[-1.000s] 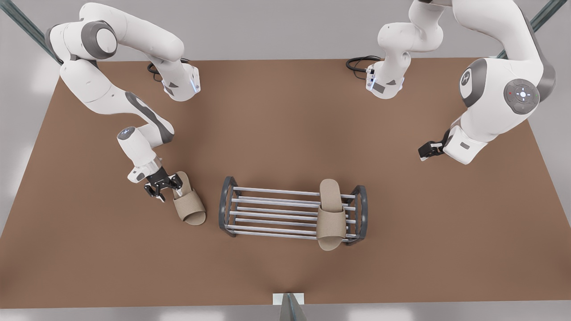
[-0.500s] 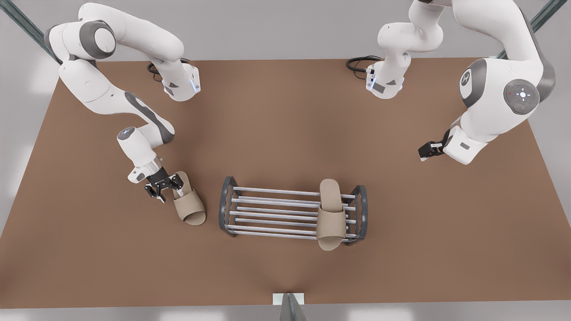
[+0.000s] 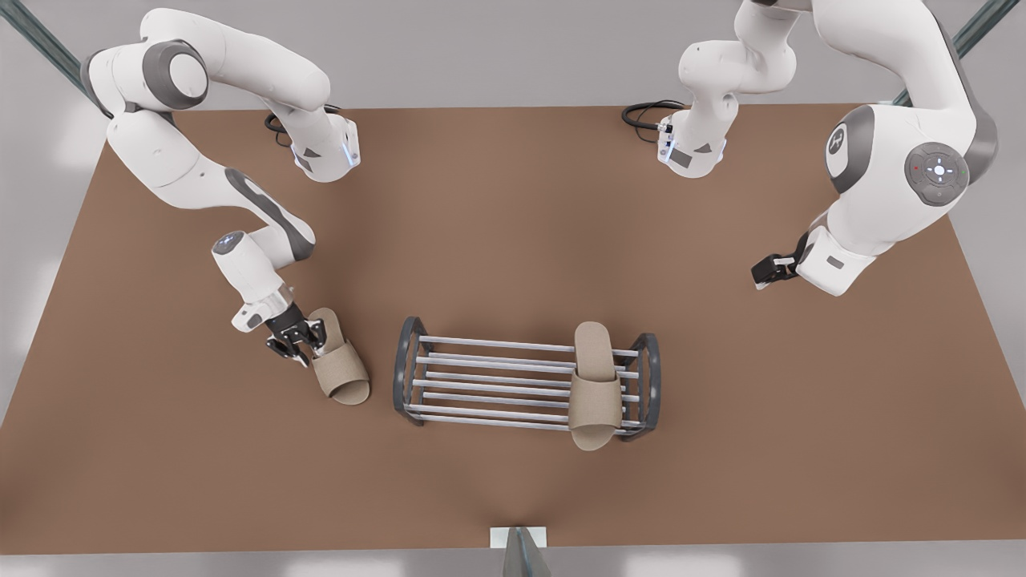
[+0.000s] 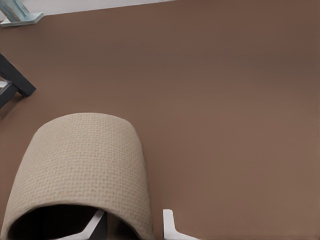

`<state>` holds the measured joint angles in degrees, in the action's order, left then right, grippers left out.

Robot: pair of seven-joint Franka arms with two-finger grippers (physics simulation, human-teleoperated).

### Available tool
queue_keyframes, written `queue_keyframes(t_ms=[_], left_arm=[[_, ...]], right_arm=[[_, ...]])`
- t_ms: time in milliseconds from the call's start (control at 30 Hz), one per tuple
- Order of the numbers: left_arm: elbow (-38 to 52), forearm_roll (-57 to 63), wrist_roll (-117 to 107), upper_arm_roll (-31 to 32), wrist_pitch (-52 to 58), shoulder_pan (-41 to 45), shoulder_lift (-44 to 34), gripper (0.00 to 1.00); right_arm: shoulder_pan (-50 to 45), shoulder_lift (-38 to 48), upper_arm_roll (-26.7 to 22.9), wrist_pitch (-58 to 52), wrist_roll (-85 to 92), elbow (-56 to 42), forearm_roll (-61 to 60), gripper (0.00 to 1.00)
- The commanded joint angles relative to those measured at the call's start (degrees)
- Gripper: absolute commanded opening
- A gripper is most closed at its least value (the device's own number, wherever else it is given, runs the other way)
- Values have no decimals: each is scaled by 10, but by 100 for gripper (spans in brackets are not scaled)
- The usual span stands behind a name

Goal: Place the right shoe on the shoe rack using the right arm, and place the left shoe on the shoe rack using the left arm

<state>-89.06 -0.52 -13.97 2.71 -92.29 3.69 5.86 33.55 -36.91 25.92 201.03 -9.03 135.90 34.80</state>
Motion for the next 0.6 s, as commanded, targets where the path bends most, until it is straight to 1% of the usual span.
queue_keyframes(t_ms=[0,33,67,200,267,333,567], left_arm=[[0,0,-1,0,1,-1,-1,100],[0,0,-1,0,1,-1,-1,100],[0,1,-1,0,1,0,-1,100],[0,0,-1,0,1,0,-1,100],[0,0,-1,0,1,0,-1,100],[0,1,-1,0,3,0,-1,100],[0,7,-1,1,3,0,-1,100]], right_arm=[[2,0,2,0,-1,0,0,50],[3,1,2,0,-1,0,0,44],[4,1,3,0,-2,0,0,40],[12,1,7,0,-5,1,-1,29],[15,1,7,0,-6,0,-1,27],[20,1,10,0,-6,1,-1,21],[53,3,38,0,-20,1,-2,21]])
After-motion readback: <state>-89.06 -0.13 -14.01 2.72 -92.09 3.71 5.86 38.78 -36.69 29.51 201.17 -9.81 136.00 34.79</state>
